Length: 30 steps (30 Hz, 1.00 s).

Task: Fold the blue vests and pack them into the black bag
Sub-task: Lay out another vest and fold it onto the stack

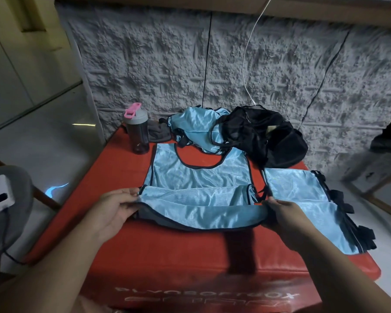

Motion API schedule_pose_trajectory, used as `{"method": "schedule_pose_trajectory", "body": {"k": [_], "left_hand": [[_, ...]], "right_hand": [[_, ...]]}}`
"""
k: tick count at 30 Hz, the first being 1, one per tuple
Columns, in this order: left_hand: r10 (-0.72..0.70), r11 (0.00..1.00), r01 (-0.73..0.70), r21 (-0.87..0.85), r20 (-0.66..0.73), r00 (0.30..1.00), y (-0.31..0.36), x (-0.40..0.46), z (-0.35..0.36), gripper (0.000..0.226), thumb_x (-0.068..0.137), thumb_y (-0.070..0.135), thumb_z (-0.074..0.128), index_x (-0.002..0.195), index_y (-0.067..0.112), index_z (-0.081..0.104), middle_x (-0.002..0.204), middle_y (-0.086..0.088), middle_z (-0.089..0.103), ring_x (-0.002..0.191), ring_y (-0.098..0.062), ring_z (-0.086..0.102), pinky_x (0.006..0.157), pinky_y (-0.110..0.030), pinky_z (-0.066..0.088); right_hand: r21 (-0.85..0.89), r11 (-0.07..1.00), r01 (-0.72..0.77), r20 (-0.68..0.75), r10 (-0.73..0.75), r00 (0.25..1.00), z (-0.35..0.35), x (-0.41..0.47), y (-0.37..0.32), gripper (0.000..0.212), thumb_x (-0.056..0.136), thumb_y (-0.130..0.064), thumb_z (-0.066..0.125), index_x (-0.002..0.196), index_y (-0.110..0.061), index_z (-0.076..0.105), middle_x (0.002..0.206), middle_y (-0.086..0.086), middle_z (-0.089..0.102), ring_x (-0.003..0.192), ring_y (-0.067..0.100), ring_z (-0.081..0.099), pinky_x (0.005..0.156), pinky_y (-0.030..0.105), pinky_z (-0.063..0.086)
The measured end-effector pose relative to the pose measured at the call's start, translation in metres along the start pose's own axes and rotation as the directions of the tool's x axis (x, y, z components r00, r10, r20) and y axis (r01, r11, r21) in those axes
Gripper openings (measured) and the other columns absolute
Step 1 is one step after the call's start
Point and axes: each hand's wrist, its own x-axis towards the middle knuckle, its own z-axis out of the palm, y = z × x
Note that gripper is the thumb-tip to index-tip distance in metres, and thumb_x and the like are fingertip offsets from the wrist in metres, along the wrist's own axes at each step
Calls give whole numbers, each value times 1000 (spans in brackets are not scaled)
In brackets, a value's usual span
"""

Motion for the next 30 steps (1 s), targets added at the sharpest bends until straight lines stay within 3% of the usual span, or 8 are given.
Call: {"method": "schedule_pose_trajectory", "body": {"k": [3, 7, 13, 17, 21, 24, 27, 30], "left_hand": [[5, 945, -22, 327, 53, 999, -4, -1, -1, 54, 76, -28, 43, 112, 3, 70, 103, -20, 71, 96, -27, 66, 88, -31, 52], [264, 500, -225, 836, 100, 959, -18, 6, -6, 49, 74, -22, 65, 97, 20, 75, 105, 1, 63, 87, -11, 62, 75, -22, 53], [433, 255, -242, 936, 114, 894, -26, 21, -6, 9, 85, 5, 74, 80, 12, 76, 85, -2, 65, 79, -24, 61, 69, -34, 42], [422, 335, -213, 918, 57, 905, -20, 26, -10, 12, 90, 13, 71, 78, 13, 73, 68, 0, 67, 66, -19, 62, 61, -34, 43], [376, 405, -217, 888, 54, 925, -19, 27, -10, 15, 91, 12, 69, 77, 17, 70, 62, 2, 63, 60, -18, 57, 58, -32, 39], [366, 457, -219, 862, 42, 929, -19, 28, -11, 11, 90, 13, 71, 82, 19, 69, 60, 3, 62, 58, -20, 57, 60, -34, 43], [387, 465, -234, 854, 42, 921, -18, 27, -9, 7, 89, 16, 74, 86, 20, 70, 69, -5, 69, 67, -27, 67, 66, -42, 52], [397, 473, -252, 844, 51, 916, -18, 26, -5, 10, 89, 13, 74, 81, 17, 70, 66, -8, 69, 63, -28, 66, 60, -36, 48]], "right_hand": [[13, 999, 38, 140, -40, 989, -4, -3, -5, 27, 89, 17, 46, 109, 12, 64, 98, 29, 69, 83, 36, 70, 72, 37, 64], [-342, 920, 193, 139, -154, 978, -8, 2, 3, 50, 72, 32, 56, 115, 9, 66, 96, 28, 73, 79, 26, 71, 74, 31, 60], [-610, 744, 273, 126, -249, 960, -10, 20, 5, 43, 66, 14, 82, 104, -6, 76, 72, 13, 75, 73, 33, 72, 80, 52, 57], [-501, 820, 275, 142, -236, 961, -5, 22, 1, 7, 84, 7, 74, 91, 8, 73, 81, 31, 71, 74, 37, 73, 74, 46, 63], [-359, 920, 155, 22, -158, 987, -4, 29, 2, 33, 93, -13, 73, 86, 18, 65, 67, 31, 62, 59, 39, 69, 67, 58, 62], [-176, 983, 55, -6, -57, 998, -3, 25, -2, 34, 92, -13, 74, 92, 20, 64, 68, 21, 62, 58, 29, 64, 63, 48, 64], [41, 997, -67, 99, 62, 993, -3, 21, -9, 29, 94, -10, 70, 98, 18, 65, 88, 27, 69, 80, 39, 68, 72, 44, 64], [-42, 998, -36, 276, 46, 960, -5, 17, -14, 22, 77, 5, 71, 92, 19, 63, 85, 25, 68, 78, 35, 67, 64, 32, 60]]}}
